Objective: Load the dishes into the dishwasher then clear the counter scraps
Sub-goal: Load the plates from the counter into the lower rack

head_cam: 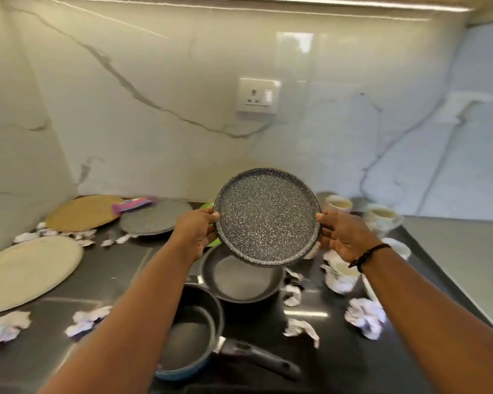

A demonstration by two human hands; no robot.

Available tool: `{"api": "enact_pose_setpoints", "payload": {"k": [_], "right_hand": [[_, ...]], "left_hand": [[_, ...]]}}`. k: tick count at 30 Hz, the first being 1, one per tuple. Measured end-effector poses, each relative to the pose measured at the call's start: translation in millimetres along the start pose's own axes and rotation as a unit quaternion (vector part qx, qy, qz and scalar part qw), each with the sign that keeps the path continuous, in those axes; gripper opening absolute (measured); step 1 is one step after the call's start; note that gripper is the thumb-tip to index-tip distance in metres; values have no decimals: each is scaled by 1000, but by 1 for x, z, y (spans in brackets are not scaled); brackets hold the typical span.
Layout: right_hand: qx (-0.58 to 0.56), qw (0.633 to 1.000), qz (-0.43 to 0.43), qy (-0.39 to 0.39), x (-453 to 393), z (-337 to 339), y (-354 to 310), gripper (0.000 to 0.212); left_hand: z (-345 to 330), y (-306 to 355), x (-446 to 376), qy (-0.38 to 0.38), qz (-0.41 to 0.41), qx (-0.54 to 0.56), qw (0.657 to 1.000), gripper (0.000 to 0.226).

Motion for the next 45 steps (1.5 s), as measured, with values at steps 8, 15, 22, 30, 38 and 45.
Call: {"api": "enact_pose_setpoints", "payload": {"k": [8,15,22,30,38,45], "right_hand": [[-71,979,-13,190,101,264,66,11],[-62,946,-43,316,250,499,147,13],[-21,909,-94,407,412,658,201,14],[92,780,-176,594,485,750,277,24],[235,702,-286,608,476,802,344,22],[285,686,-393,541,469,812,433,4]], "left_hand": [[-204,-137,80,-173,94,-112,974,21],[-381,-307,199,-280,132,-188,932,6],[-521,-468,332,-395,214,-261,854,19],[-619,-577,416,-555,104,-340,752,23],[-674,-693,419,-677,-34,-429,597,14],[-666,-795,412,-671,-5,-485,560,10]]}}
Point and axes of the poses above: each hand's wrist, its own x-axis away from the middle knuckle, its own z-axis out of the back of the hand, y = z × x, the point moved 5 cm from there along -x, towards the middle knuckle, and after that the axes turned 12 degrees about x, right-handed, at the moved point
